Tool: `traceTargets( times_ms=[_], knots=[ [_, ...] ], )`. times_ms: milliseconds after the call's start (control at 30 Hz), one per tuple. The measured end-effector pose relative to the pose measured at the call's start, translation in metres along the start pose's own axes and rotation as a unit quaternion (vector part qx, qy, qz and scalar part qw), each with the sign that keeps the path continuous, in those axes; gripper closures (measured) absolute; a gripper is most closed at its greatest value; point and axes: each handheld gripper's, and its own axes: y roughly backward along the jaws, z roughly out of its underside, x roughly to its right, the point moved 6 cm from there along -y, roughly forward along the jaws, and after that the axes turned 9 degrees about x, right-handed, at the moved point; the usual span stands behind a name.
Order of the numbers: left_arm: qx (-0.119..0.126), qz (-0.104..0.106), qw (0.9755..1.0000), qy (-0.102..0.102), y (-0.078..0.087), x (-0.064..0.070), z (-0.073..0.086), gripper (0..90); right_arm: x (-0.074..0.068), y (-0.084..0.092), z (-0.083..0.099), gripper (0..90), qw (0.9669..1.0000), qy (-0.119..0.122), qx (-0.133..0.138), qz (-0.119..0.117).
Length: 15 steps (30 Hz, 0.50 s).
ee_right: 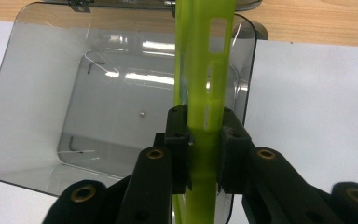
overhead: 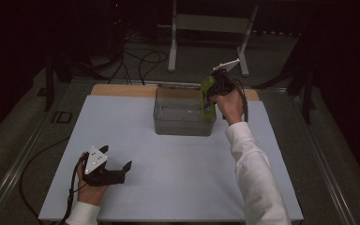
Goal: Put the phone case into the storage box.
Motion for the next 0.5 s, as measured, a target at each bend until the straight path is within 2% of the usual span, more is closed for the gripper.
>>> traceTargets(
  times_ms=[500],
  knots=[
    [0.0,0.0,1.0,0.001,0.0,0.0,0.0,0.0,0.002,-0.013,0.006,77.3,0.9999,0.003,-0.009,0.011]
  ],
)
